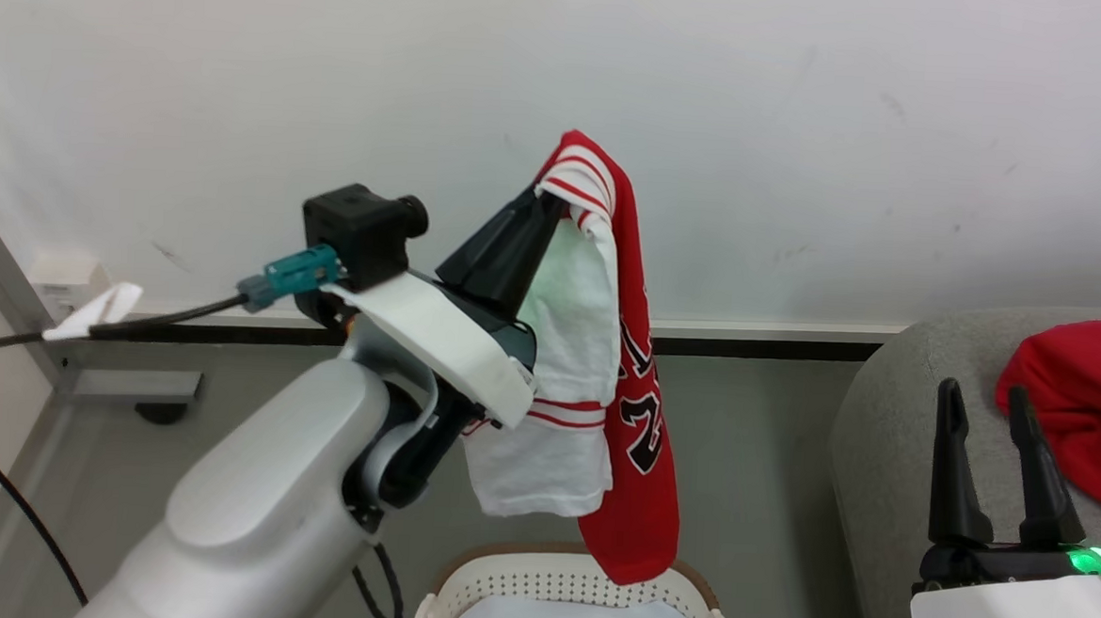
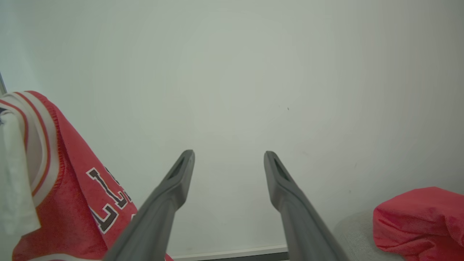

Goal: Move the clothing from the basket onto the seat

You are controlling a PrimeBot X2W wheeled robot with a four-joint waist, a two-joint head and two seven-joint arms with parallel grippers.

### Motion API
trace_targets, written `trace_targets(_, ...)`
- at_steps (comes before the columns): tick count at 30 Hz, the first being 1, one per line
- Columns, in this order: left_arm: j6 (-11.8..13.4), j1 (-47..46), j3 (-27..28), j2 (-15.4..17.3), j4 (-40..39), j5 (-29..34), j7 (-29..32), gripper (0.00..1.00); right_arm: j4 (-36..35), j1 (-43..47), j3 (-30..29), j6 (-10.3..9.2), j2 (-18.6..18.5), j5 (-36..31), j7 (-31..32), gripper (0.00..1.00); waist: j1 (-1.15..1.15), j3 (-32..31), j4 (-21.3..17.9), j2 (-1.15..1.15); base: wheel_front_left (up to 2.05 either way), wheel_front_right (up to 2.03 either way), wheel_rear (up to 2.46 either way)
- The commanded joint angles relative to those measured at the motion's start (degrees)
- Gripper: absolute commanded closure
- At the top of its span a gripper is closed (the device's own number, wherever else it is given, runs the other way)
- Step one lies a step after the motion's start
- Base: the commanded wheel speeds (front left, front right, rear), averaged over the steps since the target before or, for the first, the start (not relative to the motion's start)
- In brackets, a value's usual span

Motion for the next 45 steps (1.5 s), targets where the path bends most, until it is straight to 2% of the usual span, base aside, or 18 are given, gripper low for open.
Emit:
trace_targets(1,0.56,-0.8,1.07,0.99,-1.25,-1.08,0.01,1.0,0.8,0.14,0.87,-0.13,-0.12,0.69,-0.22,0.0,0.02,-0.09,-0.03,0.0,0.0,0.0,0.0)
trace_targets(9,2.73,-0.21,3.8,3.4,-6.53,-1.61,-0.03,1.0,3.19,0.44,5.28,-0.13,-0.12,0.43,-0.81,0.0,0.02,-0.01,0.04,0.0,0.0,0.0,0.0)
trace_targets(21,3.54,1.78,3.78,4.11,-8.61,-2.06,-0.41,1.0,5.46,-1.57,11.22,-0.13,-0.11,-1.66,-0.31,0.0,0.02,0.7,0.19,0.0,0.0,0.0,0.0)
trace_targets(24,3.4,1.71,3.72,4.07,-8.64,-2.32,-0.36,1.0,5.44,-2.89,17.74,-0.13,-0.32,-0.77,-0.33,0.0,0.02,0.9,0.21,0.0,0.0,0.0,0.0)
trace_targets(27,3.41,1.77,3.58,3.91,-8.61,-2.52,-0.34,1.0,6.65,-4.05,21.46,-0.13,-0.68,-0.57,-0.57,0.0,0.02,0.89,0.26,0.0,0.0,0.0,0.0)
trace_targets(32,3.39,2.09,2.77,3.43,-8.93,-2.26,-0.25,1.0,10.55,-7.06,24.84,-0.13,-0.41,-2.8,-0.63,0.0,0.02,0.65,0.89,0.0,0.0,0.0,0.0)
trace_targets(38,3.12,2.45,1.29,2.55,-9.63,-1.97,0.36,1.0,16.47,-10.11,26.13,-0.13,-0.17,-6.77,0.87,0.0,0.02,0.28,2.48,0.0,0.0,0.0,0.0)
trace_targets(45,2.46,2.85,-2.2,1.18,-11.09,-0.8,1.77,1.0,23.54,-13.5,30.05,-0.13,-0.15,-6.18,2.3,0.0,0.02,0.04,5.56,0.0,0.0,0.0,0.0)
